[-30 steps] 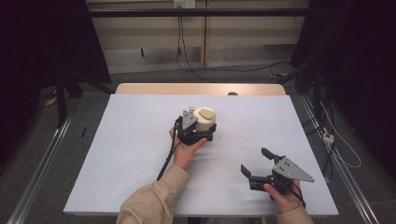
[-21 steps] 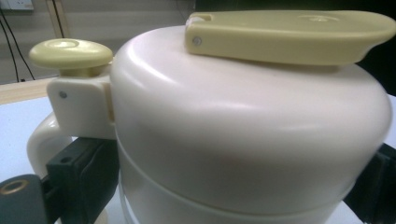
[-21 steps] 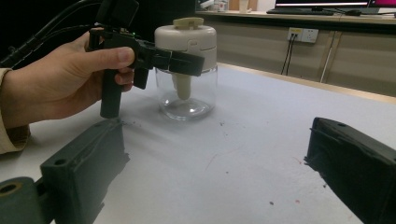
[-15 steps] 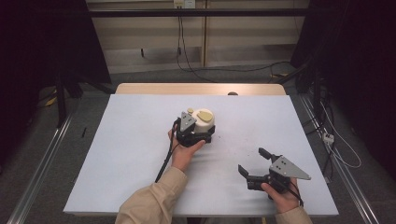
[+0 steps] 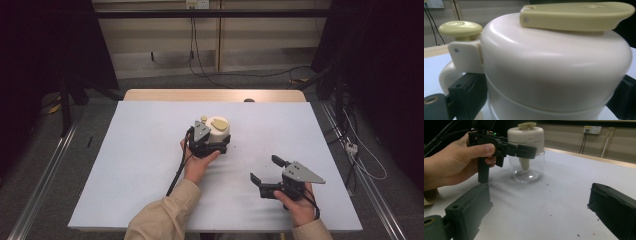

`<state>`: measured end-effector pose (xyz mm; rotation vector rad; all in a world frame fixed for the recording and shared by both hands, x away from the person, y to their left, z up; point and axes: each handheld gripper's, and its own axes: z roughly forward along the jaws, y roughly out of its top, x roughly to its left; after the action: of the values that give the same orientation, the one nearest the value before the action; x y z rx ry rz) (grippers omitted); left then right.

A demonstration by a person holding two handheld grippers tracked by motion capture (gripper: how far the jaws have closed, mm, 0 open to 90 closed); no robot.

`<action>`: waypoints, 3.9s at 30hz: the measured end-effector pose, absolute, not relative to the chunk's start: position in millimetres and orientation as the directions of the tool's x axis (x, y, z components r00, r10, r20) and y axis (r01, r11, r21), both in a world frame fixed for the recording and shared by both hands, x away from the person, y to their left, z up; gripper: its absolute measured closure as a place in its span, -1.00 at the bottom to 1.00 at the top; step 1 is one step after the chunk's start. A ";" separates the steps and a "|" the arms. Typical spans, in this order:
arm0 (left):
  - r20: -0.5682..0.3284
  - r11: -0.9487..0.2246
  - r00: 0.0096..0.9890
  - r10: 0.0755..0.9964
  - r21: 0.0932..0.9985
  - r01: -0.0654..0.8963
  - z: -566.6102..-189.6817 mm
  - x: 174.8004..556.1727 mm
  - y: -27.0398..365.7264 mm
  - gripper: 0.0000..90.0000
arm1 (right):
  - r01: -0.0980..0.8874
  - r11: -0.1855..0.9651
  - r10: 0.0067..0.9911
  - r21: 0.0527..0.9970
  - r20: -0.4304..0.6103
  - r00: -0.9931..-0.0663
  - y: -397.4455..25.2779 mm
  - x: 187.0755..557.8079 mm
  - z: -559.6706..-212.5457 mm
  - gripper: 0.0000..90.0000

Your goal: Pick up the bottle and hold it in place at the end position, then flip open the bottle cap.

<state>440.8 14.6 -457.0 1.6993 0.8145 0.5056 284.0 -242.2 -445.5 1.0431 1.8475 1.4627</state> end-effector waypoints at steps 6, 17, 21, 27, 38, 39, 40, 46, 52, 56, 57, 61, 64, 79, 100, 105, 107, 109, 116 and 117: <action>-0.083 -0.129 0.669 0.739 0.957 0.261 -457.1 440.6 14.6 -0.88 | 0.243 0.116 0.828 0.963 0.042 -0.559 -234.4 291.5 -446.0 -0.91; -0.083 -0.128 0.668 0.739 0.957 0.261 -457.3 440.5 14.6 -0.88 | 0.268 0.101 0.838 0.958 0.063 -0.542 -228.8 306.0 -443.5 -0.87; -0.086 -0.126 0.669 0.738 0.957 0.262 -457.5 440.8 14.7 -0.88 | 0.277 0.088 0.840 0.957 0.078 -0.537 -227.3 310.9 -441.9 -0.85; -0.086 -0.126 0.668 0.739 0.957 0.262 -457.6 440.8 14.7 -0.88 | 0.273 0.079 0.843 0.959 0.082 -0.532 -224.0 319.6 -435.3 -0.82; -0.085 -0.127 0.667 0.740 0.956 0.263 -457.6 440.8 14.7 -0.88 | 0.266 0.085 0.842 0.960 0.074 -0.534 -213.2 335.0 -424.1 -0.56; -0.082 -0.130 0.668 0.739 0.956 0.262 -457.5 441.0 14.8 -0.88 | 0.266 0.084 0.842 0.960 0.074 -0.535 -212.6 336.5 -424.0 -0.52; -0.086 -0.127 0.667 0.740 0.956 0.263 -457.6 440.8 14.7 -0.88 | 0.272 0.082 0.843 0.959 0.079 -0.532 -211.8 337.9 -423.9 -0.50; -0.090 -0.123 0.667 0.739 0.956 0.266 -457.9 441.1 14.8 -0.88 | 0.278 0.094 0.846 0.956 0.071 -0.529 -208.3 344.0 -419.3 -0.35; -0.093 -0.122 0.668 0.738 0.956 0.267 -458.0 441.4 14.8 -0.88 | 0.291 0.093 0.844 0.952 0.080 -0.531 -204.9 349.3 -416.4 -0.07; -0.093 -0.121 0.667 0.739 0.956 0.268 -458.1 441.3 14.6 -0.88 | 0.293 0.092 0.832 0.952 0.088 -0.547 -204.3 352.2 -415.5 0.13; -0.094 -0.121 0.667 0.739 0.956 0.268 -458.1 441.3 14.6 -0.88 | 0.292 0.090 0.833 0.952 0.088 -0.546 -203.6 352.7 -414.9 0.18; -0.094 -0.121 0.667 0.739 0.956 0.268 -458.1 441.2 14.6 -0.88 | 0.285 0.105 0.831 0.953 0.074 -0.552 -201.9 355.9 -412.9 0.35; -0.095 -0.121 0.668 0.738 0.955 0.269 -458.0 441.4 14.7 -0.88 | 0.294 0.104 0.830 0.950 0.080 -0.552 -201.0 358.5 -411.9 0.45; -0.094 -0.123 0.668 0.738 0.955 0.270 -457.7 441.5 14.7 -0.88 | 0.311 0.132 0.815 0.941 0.076 -0.575 -191.9 370.8 -409.3 0.73; -0.098 -0.121 0.667 0.739 0.954 0.274 -457.8 441.0 14.4 -0.88 | 0.356 0.175 0.799 0.918 0.079 -0.596 -180.3 388.4 -402.0 1.00; -0.098 -0.121 0.665 0.741 0.954 0.275 -457.6 440.9 14.1 -0.88 | 0.353 0.177 0.797 0.919 0.076 -0.599 -179.7 390.7 -399.3 1.00; -0.096 -0.121 0.664 0.742 0.954 0.274 -457.9 440.6 14.2 -0.88 | 0.356 0.185 0.796 0.916 0.073 -0.601 -178.9 391.4 -397.8 1.00; -0.097 -0.120 0.663 0.742 0.954 0.274 -457.9 440.6 14.1 -0.88 | 0.359 0.186 0.790 0.915 0.077 -0.608 -177.9 391.8 -397.1 1.00; -0.090 -0.127 0.665 0.742 0.954 0.271 -457.8 440.8 14.4 -0.88 | 0.377 0.195 0.792 0.906 0.081 -0.605 -178.2 395.1 -396.8 1.00; -0.091 -0.124 0.664 0.742 0.955 0.270 -458.1 440.7 14.4 -0.88 | 0.377 0.197 0.792 0.905 0.081 -0.606 -178.3 395.4 -396.9 1.00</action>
<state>440.7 14.4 -458.1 1.6960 0.8284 0.4955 395.4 -178.3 -396.9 1.0916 2.0734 1.3858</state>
